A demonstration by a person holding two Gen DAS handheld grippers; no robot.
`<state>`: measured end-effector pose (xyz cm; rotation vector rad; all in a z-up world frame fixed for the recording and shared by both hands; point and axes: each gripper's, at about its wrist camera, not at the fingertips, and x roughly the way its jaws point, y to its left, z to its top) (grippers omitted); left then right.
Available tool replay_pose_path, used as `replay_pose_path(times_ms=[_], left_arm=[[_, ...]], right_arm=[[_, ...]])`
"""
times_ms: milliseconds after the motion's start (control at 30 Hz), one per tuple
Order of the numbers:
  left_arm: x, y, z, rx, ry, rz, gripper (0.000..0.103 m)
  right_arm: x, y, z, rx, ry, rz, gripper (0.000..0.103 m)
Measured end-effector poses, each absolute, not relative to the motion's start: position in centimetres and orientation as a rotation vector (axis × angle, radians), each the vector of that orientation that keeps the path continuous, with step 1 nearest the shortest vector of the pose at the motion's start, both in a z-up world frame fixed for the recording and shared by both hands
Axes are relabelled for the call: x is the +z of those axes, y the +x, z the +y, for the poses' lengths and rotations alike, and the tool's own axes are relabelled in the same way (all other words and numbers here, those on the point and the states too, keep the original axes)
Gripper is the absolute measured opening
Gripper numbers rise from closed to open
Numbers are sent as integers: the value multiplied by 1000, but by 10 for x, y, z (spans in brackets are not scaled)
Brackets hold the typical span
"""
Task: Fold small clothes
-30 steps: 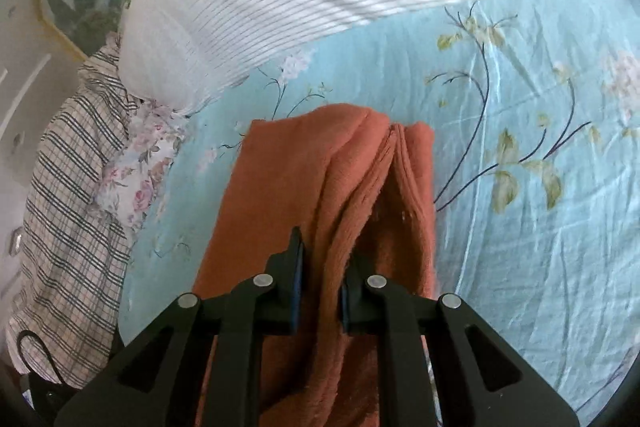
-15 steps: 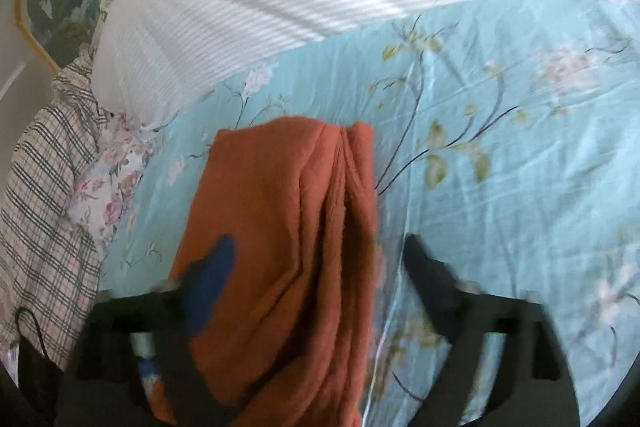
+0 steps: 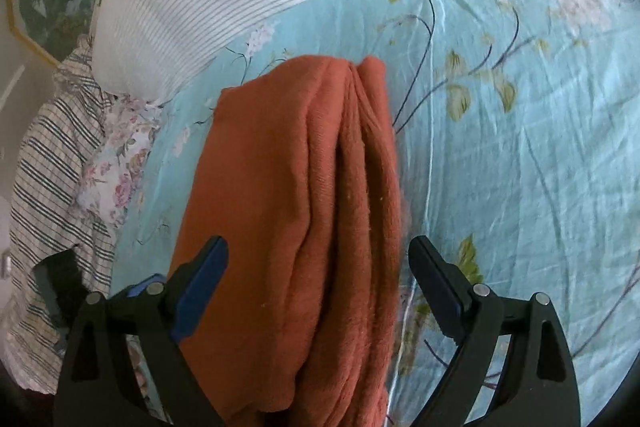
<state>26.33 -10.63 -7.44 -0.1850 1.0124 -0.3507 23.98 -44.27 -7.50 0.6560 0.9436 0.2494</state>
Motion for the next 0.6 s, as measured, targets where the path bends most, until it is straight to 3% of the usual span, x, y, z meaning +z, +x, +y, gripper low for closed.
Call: replay_pose_path(times_ms=[100,200,267,333,367,400,500,600], left_arm=[[-90,279,-107,-362,-213,1058,87],[-104,291,-107,-379,-271,1105,89],[-107,301,-112,-381,-263,1089,89],[-110,309,-122,-384,-232,1084,89],[-109,311,-126,-385,-212,1079,84],[-111,312,-130,-396,-189,1073,62],[-105,314,-140,-412,-157,1058,32],[-87,301,-131,-445,-176,1012,23]], right_arm=[[-82,243,-444,265,667,956,89],[-86,247,-442,268,665,967,77],[-90,249,-441,280,678,986,52],[-94,251,-438,291,686,997,44],[-94,250,-435,293,681,1000,39],[-93,249,-434,296,683,997,36],[-84,244,-428,299,691,966,30],[-70,236,-417,321,708,918,28]])
